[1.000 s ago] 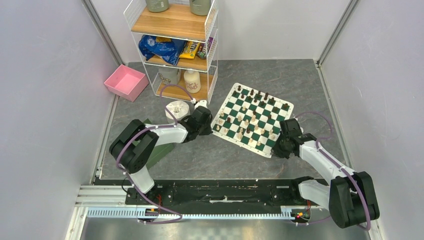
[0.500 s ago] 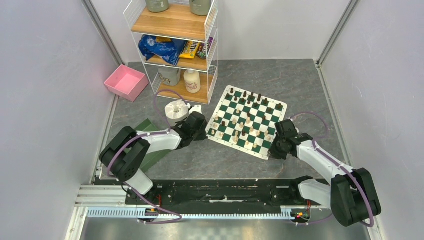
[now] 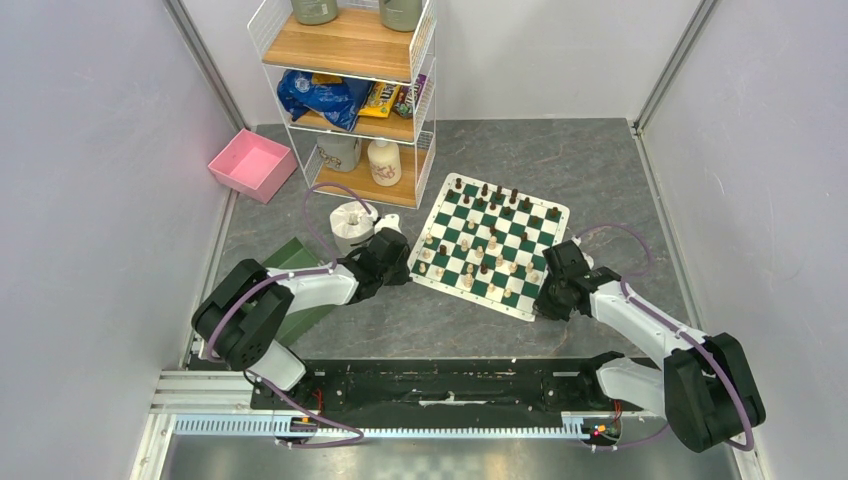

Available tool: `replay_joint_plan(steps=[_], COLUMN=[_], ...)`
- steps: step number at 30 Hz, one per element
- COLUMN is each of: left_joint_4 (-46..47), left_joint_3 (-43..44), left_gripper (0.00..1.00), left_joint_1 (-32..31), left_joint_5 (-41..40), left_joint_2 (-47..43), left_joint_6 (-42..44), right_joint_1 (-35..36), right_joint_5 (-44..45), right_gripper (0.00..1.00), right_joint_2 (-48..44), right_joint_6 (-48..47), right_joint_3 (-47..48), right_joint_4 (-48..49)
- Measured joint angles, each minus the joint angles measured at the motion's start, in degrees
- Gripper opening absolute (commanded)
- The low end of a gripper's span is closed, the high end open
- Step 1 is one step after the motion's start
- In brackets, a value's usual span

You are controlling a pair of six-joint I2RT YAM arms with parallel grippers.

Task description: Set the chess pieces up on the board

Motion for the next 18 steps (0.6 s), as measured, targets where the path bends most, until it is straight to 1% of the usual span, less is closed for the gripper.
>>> replay_joint_plan(steps=[2, 6, 9, 11, 12, 14, 17, 18], left_joint_4=[0.0, 0.0, 0.0, 0.0, -0.1, -0.3, -0.5, -0.7], left_joint_3=[0.0, 0.0, 0.0, -0.4, -0.7, -1.2, -1.6, -1.7], left_gripper=[0.02, 0.11, 0.25, 0.31, 0.36, 0.41, 0.50, 0.53], left_joint_1=[0.0, 0.0, 0.0, 0.0, 0.0, 0.0, 0.0, 0.0], left_joint_5=[0.0, 0.0, 0.0, -0.1, -0.2, -0.5, -0.9, -1.1], left_joint_2=[0.0, 0.0, -0.1, -0.6, -0.9, -1.8, -2.5, -2.8], left_joint_6=[0.0, 0.0, 0.0, 0.0, 0.0, 0.0, 0.0, 0.0], right_joint_1=[0.3, 0.6, 0.6, 0.6, 0.6, 0.6, 0.6, 0.6], right_joint_5=[0.4, 1.0, 1.7, 2.5, 3.0, 3.9, 5.5, 6.2], right_gripper=[0.13, 0.20, 0.27, 0.35, 0.36, 0.39, 0.40, 0.42], right_joint_2=[0.0, -0.1, -0.5, -0.8, -1.0, -1.3, -2.0, -2.5], right_joint_6=[0.3, 0.9, 1.0, 1.0, 0.9, 0.8, 0.4, 0.1], right_joint_3=[0.0, 0.1, 0.2, 0.4, 0.6, 1.4, 3.3, 4.1], right_joint_4=[-0.1, -0.4, -1.2, -2.3, -3.0, -4.4, -6.9, -7.9])
